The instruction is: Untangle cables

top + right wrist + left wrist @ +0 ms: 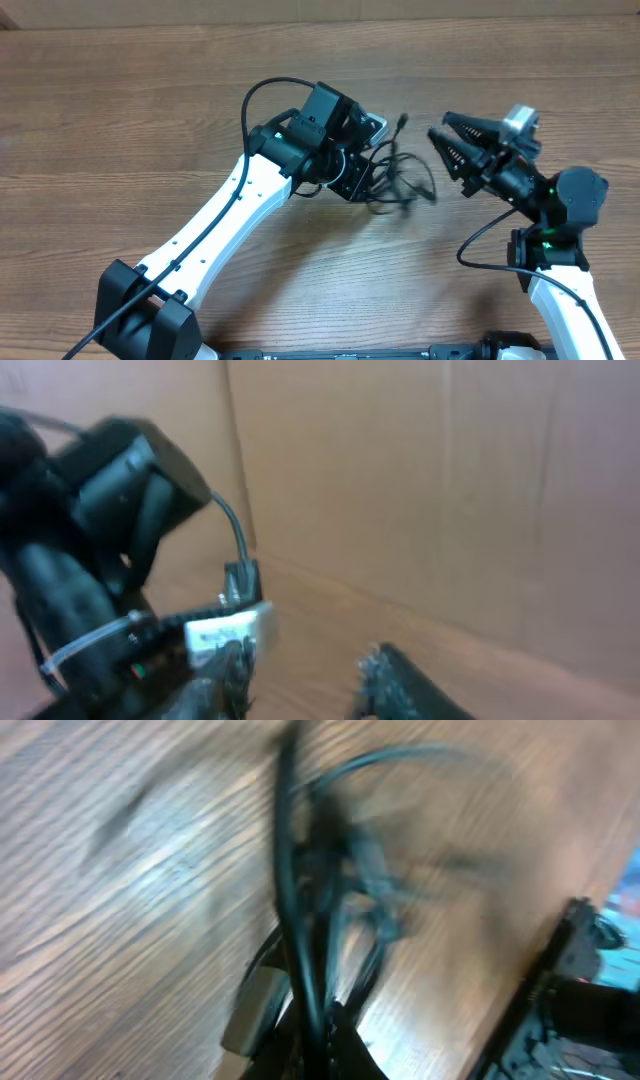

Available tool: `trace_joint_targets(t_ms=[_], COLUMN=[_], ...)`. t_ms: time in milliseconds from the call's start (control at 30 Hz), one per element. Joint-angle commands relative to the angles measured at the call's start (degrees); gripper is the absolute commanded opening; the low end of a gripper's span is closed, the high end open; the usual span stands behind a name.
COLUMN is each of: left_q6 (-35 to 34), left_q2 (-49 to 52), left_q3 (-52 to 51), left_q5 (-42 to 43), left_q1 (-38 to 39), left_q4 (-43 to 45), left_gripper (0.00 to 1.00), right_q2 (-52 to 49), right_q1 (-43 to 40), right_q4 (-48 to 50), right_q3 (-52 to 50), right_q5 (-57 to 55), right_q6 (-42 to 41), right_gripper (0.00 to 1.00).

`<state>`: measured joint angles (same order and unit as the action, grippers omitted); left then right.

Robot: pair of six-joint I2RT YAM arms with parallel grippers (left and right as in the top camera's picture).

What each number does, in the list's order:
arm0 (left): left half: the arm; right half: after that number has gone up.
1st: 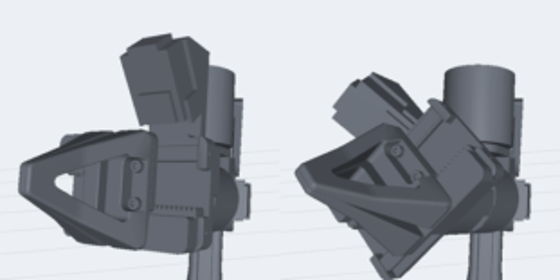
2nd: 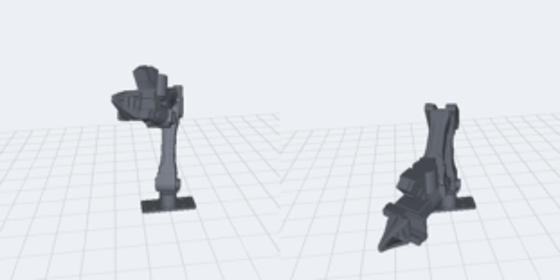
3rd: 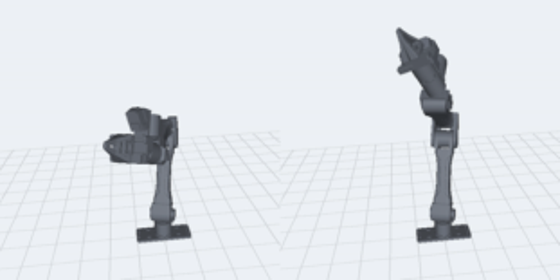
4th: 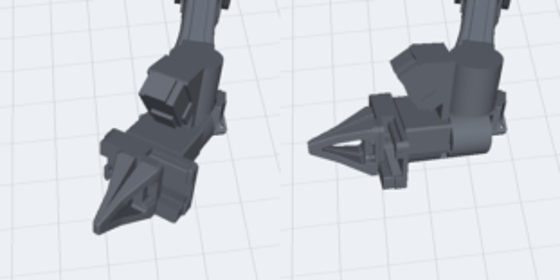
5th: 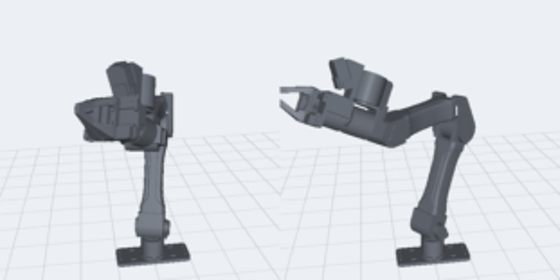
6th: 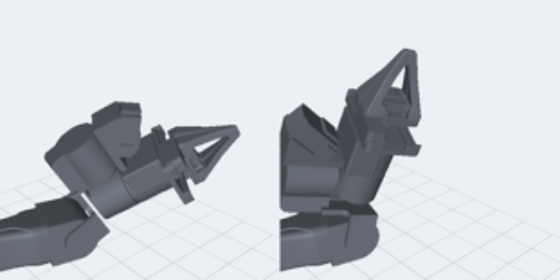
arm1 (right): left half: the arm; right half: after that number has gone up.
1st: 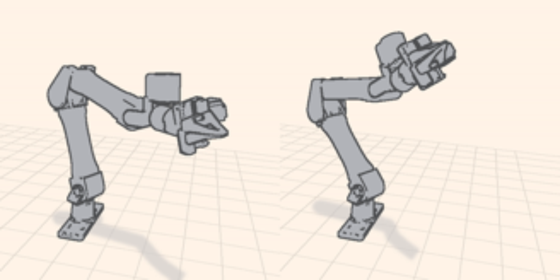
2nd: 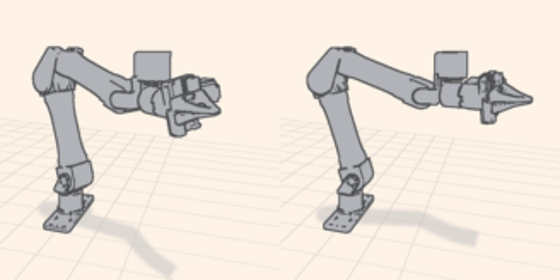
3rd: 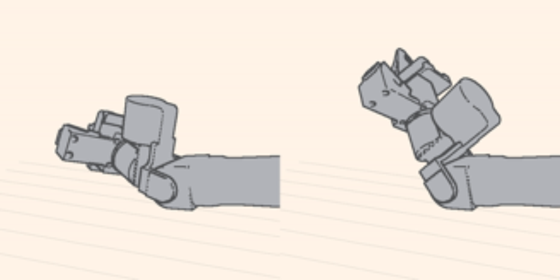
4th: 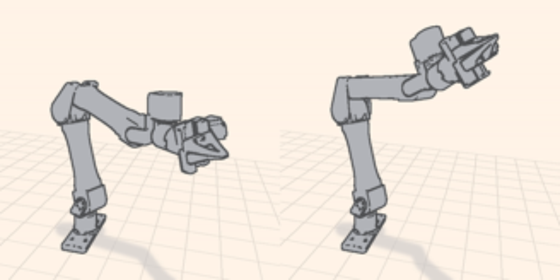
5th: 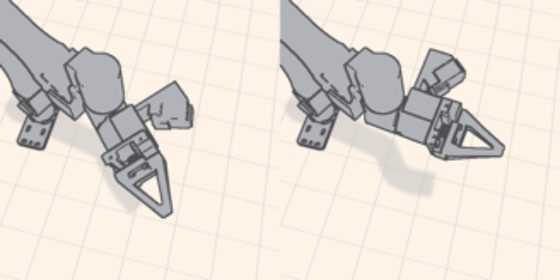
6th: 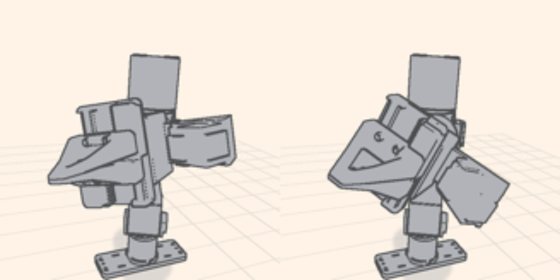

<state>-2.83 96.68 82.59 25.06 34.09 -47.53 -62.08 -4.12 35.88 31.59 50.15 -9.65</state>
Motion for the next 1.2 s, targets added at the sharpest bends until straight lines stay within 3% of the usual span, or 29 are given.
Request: trace_joint_targets(t_ms=[0,67,300,400,500,667,833,1167], left_q6=[0.46,0.46,0.46,0.46,0.04,-0.83,-2.82,-4.92], left_q2=[-0.04,-0.04,-0.04,-0.04,-0.04,-0.04,-0.04,-0.04], left_q3=[0.02,0.02,0.02,0.02,0.02,0.02,0.02,0.02], left_q5=[-3.02,-2.97,-2.97,-2.97,-2.73,-1.22,-0.59,10.45], left_q1=[-0.76,-0.74,-0.74,-0.74,-0.74,-0.74,-0.74,-0.74], left_q4=[0.44,0.63,1.31,1.73,2.56,5.01,7.56,11.61], left_gripper=[0.04,0.04,0.04,0.04,0.04,0.04,0.04,0.04], right_q2=[0.33,0.33,0.33,0.33,0.33,0.33,0.33,0.00], right_q1=[-0.13,-0.13,-0.13,-0.13,-0.13,-0.09,-0.07,1.20], right_q4=[-4.68,-7.93,-18.84,-22.71,-26.75,-35.43,-38.23,-44.13], right_q3=[1.01,1.01,1.01,1.01,1.01,1.01,1.01,0.90], right_q5=[-1.22,-1.22,2.47,3.08,3.10,6.69,11.47,10.86], right_q6=[-4.52,-5.42,-5.35,-5.35,-5.33,-5.31,-4.63,11.56], right_gripper=[0.75,0.84,0.95,0.90,0.73,0.73,0.73,0.67])
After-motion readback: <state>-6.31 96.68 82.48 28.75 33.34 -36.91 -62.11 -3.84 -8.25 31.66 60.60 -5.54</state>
